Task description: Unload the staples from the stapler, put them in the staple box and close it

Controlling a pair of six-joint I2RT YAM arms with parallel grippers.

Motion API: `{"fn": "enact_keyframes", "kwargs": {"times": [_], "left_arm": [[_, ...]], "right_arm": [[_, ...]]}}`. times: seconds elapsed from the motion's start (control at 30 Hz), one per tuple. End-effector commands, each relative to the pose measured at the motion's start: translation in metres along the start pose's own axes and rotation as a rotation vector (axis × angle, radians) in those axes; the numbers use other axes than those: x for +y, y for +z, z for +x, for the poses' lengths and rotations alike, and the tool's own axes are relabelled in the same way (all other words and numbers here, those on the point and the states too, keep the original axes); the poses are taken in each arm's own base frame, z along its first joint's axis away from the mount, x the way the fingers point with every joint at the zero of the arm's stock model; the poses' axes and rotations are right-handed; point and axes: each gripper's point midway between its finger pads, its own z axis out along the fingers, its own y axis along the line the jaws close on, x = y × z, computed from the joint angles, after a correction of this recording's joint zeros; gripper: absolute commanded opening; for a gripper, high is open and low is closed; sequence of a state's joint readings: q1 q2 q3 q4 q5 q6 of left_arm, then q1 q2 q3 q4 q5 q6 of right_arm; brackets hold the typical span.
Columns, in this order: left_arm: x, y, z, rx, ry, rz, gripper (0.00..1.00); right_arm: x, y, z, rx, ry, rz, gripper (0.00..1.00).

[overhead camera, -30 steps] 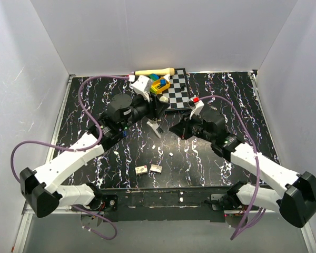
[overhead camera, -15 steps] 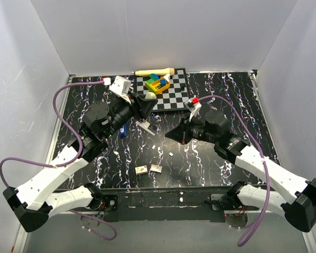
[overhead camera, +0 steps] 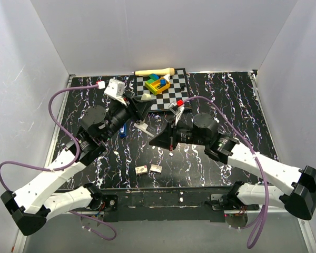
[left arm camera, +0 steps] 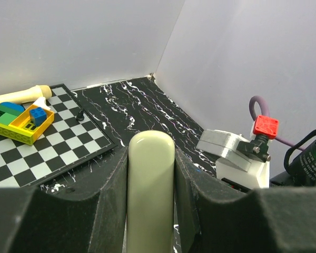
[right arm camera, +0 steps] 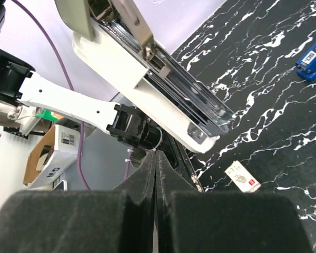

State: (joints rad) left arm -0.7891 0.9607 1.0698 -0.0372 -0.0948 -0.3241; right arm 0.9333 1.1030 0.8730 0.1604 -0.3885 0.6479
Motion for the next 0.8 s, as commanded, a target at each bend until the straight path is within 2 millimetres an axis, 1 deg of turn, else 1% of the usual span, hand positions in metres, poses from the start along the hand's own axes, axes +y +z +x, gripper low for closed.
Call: {"fn": "enact_keyframes", "kwargs": {"times": [0.0,0.13,0.2,0.3,0.4,0.47,0.63,0.77], "left_arm": [[0.001,-0.007,-0.020,-0.071,-0.014,-0.017,0.00],[0.002,-0.008,-0.022,-0.076,-0.010,-0.021,0.00],[0.001,-0.008,-0.023,-0.079,-0.012,-0.020,0.00],[0.000,-0.010,-0.027,-0.088,-0.012,-0.017,0.00],[-0.002,-0.013,-0.031,-0.093,-0.013,-0.008,0.00],[-0.004,-0.015,-0.030,-0.085,-0.021,0.001,0.00],[-0.005,-0.020,-0.024,-0.058,-0.043,0.007,0.00],[-0.008,-0.024,-0.019,-0.031,-0.058,0.023,0.00]], "right_arm": [[0.032,0.008,-0.026,-0.074,-0.019,-0.082,0.01],[0.036,0.016,-0.026,-0.071,-0.010,-0.080,0.01],[0.035,0.020,-0.027,-0.078,-0.003,-0.066,0.01],[0.025,0.023,-0.029,-0.099,0.011,-0.011,0.01],[0.011,0.020,-0.036,-0.139,0.016,0.073,0.01],[0.006,0.017,-0.040,-0.160,0.015,0.109,0.01],[0.002,0.011,-0.054,-0.202,-0.034,0.172,0.01],[0.003,0.005,-0.065,-0.218,-0.083,0.202,0.01]]}}
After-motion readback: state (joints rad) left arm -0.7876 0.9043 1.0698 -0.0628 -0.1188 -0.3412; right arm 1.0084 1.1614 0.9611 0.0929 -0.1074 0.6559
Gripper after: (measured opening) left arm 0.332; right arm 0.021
